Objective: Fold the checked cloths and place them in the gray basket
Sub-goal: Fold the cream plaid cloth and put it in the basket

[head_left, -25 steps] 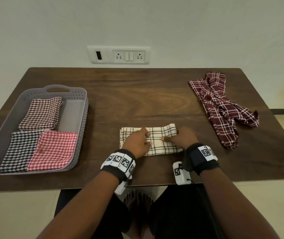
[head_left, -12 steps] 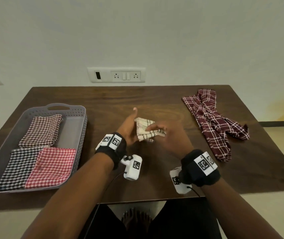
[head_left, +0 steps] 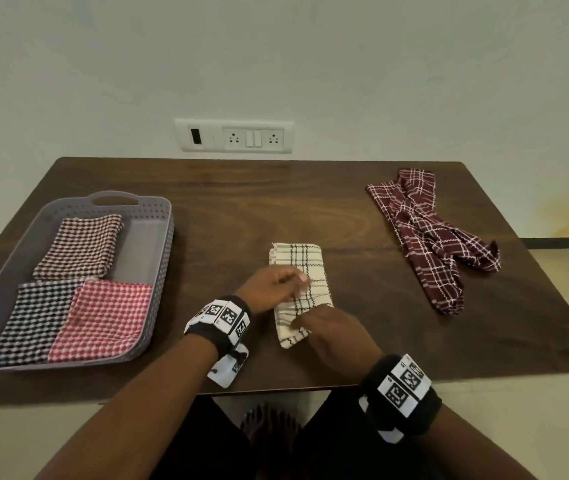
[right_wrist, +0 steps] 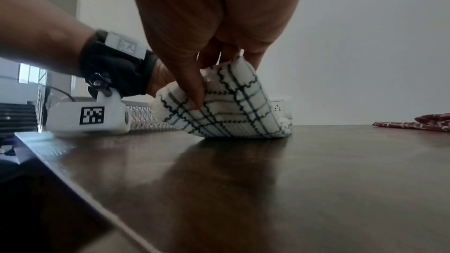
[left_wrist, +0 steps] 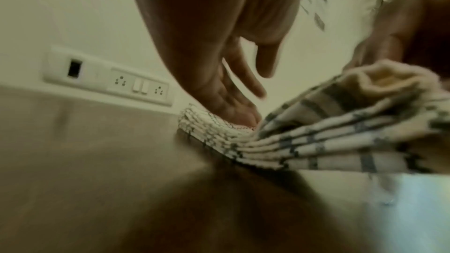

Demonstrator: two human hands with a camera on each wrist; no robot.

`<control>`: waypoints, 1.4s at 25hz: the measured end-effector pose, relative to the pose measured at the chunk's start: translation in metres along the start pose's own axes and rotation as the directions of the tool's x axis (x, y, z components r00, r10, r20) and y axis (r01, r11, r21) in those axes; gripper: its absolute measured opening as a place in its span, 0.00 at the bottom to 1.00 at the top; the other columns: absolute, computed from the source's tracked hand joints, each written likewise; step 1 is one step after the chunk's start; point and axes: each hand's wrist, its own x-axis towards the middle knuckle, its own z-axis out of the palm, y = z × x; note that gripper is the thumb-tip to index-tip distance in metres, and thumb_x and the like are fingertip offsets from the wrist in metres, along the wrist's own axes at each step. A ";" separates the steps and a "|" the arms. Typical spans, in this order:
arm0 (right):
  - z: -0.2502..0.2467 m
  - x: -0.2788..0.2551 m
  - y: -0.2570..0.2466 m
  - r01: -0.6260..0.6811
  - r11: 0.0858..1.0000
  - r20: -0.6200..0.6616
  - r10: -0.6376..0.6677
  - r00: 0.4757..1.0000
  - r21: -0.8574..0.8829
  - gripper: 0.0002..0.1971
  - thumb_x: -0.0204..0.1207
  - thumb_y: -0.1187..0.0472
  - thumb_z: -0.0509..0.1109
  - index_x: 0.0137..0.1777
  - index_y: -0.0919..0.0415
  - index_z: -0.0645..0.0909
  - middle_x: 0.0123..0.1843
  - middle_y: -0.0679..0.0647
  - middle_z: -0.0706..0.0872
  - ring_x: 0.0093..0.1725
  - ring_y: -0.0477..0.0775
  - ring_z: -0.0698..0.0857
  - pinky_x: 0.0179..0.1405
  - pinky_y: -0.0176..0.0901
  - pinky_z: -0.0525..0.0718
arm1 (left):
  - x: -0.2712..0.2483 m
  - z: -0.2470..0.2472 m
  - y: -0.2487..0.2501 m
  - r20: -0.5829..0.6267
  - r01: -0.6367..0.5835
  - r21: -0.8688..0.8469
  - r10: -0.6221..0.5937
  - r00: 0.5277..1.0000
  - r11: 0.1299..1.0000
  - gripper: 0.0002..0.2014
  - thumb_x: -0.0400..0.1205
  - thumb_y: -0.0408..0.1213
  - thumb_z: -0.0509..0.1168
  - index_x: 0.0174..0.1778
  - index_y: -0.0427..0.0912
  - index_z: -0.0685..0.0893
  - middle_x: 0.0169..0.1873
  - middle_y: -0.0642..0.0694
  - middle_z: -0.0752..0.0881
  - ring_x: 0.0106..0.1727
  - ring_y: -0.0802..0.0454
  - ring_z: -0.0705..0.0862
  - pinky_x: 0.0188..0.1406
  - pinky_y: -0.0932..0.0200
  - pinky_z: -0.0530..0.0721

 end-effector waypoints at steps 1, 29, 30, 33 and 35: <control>-0.004 -0.001 -0.003 -0.016 0.998 -0.019 0.018 1.000 0.056 0.16 0.73 0.64 0.63 0.57 0.51 0.85 0.50 0.51 0.91 0.48 0.53 0.89 0.42 0.42 0.88 | -0.003 0.003 0.001 0.101 0.081 -0.047 -0.076 0.992 0.996 0.19 0.85 0.54 0.62 0.56 0.43 0.89 0.52 0.43 0.91 0.52 0.53 0.88 0.67 0.39 0.82; 0.015 0.100 0.090 -0.788 0.521 0.159 0.792 0.589 0.327 0.30 0.62 0.30 0.78 0.42 0.60 0.85 0.39 0.50 0.89 0.40 0.49 0.87 0.40 0.41 0.82 | 0.057 0.002 -0.025 -0.490 0.522 0.093 -0.418 0.765 0.848 0.26 0.83 0.55 0.59 0.59 0.34 0.84 0.57 0.33 0.88 0.62 0.32 0.84 0.59 0.49 0.82; 0.012 0.100 0.088 -0.795 0.502 0.217 0.781 0.586 0.340 0.30 0.61 0.30 0.78 0.37 0.60 0.84 0.36 0.51 0.89 0.36 0.49 0.86 0.36 0.41 0.82 | 0.058 0.001 -0.026 -0.474 0.547 0.064 -0.457 0.753 0.834 0.27 0.84 0.56 0.59 0.59 0.32 0.84 0.57 0.32 0.87 0.63 0.32 0.84 0.60 0.49 0.81; 0.001 0.097 0.071 -0.762 0.299 0.386 0.722 0.574 0.574 0.16 0.71 0.50 0.82 0.47 0.63 0.89 0.46 0.58 0.93 0.40 0.49 0.90 0.38 0.37 0.88 | 0.057 -0.004 -0.032 -0.416 0.544 -0.003 -0.496 0.762 0.839 0.30 0.83 0.59 0.58 0.57 0.31 0.84 0.56 0.32 0.88 0.59 0.34 0.85 0.56 0.51 0.81; -0.006 0.097 0.052 -0.666 0.137 0.408 0.695 0.592 0.734 0.16 0.75 0.59 0.79 0.58 0.68 0.86 0.55 0.65 0.92 0.48 0.55 0.92 0.42 0.39 0.90 | 0.046 -0.011 -0.031 -0.388 0.532 -0.057 -0.510 0.768 0.845 0.31 0.82 0.60 0.58 0.55 0.31 0.84 0.55 0.33 0.88 0.56 0.35 0.86 0.51 0.53 0.80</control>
